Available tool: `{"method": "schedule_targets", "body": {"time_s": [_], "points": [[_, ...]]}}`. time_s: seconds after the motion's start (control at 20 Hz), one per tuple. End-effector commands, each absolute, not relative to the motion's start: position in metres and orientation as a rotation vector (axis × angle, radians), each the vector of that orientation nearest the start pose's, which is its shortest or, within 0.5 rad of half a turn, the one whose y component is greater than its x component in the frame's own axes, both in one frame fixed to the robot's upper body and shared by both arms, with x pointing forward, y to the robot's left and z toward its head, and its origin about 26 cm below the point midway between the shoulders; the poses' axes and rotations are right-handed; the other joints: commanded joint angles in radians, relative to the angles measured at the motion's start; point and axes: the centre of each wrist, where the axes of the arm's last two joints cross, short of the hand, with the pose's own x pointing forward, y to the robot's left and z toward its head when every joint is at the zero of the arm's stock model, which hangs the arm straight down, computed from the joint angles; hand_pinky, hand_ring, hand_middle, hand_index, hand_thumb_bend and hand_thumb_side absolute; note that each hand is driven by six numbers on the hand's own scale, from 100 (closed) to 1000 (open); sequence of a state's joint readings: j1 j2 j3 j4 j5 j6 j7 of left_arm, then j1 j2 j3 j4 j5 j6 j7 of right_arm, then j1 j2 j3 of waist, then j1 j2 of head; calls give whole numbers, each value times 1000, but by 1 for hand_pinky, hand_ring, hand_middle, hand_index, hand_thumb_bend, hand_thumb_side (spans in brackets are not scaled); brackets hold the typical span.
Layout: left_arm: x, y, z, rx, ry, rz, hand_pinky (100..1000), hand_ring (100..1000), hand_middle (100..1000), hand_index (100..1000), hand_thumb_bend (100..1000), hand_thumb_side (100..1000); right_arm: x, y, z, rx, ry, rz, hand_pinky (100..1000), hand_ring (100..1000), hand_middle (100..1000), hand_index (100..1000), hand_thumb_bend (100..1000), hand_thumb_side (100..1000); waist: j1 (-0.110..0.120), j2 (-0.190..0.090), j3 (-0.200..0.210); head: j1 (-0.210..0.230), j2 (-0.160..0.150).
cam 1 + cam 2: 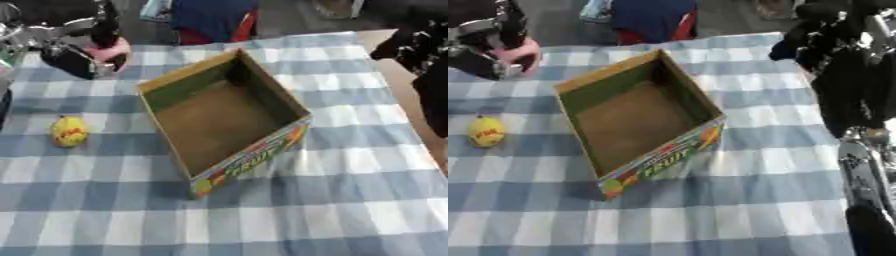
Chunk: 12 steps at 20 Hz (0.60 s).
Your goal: Pick up objects on the table and place them in the box.
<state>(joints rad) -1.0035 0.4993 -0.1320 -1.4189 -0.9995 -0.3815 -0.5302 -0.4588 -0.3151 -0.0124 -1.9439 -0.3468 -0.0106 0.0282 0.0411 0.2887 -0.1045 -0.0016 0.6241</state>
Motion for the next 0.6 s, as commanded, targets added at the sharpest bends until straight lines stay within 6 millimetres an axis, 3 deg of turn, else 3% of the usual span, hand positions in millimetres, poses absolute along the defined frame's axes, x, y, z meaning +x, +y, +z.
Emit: {"method": "schedule_targets", "body": {"time_s": [0.05,0.6], "points": [[414,221,347,-1606,2104,2146,100,431,340,342,100,160,317,-244,246,302,-2387,233,611,573,527,725,100,1000,-2,-24,-2,6,6],[428,202,328,-1659,2154,2040,100,415,317,341,100,144,317,-238,250,301,-2390,103,615,587,546,733,100,1000,-7,-24,-35,25,7]]}}
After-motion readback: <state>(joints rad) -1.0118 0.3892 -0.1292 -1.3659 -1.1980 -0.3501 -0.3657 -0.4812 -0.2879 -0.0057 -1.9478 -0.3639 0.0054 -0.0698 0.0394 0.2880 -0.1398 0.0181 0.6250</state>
